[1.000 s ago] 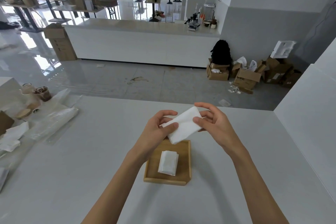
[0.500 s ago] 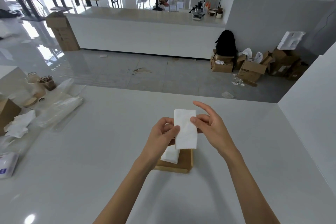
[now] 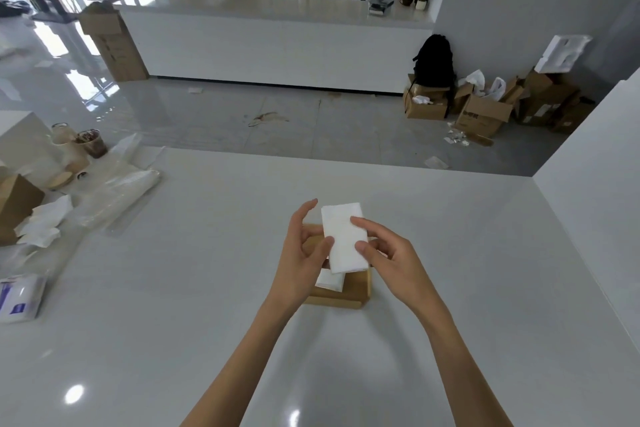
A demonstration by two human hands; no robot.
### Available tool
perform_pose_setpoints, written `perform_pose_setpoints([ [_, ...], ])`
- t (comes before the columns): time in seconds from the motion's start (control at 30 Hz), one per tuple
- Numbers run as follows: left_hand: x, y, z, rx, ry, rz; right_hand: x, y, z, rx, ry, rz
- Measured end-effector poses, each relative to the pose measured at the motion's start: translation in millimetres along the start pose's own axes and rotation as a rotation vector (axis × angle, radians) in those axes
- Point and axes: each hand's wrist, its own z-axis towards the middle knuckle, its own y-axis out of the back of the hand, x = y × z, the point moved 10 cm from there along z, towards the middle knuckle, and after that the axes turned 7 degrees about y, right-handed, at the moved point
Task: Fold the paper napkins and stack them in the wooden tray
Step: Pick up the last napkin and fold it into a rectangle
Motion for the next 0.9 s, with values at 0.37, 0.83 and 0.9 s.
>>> perform_pose_setpoints([
  [0.37,13,-5,26,0.25,0.081,0.114,-25,-8,2,0.069,-0.113,0.109],
  [0.83,47,-4,106,0.391,0.151,0.21,-81,-14,67,0.095,-0.143,-0.037],
  [0.9,46,-4,117,0.407,0.146,0.205,-83,-16,78,0.113,-0.121,-0.018],
])
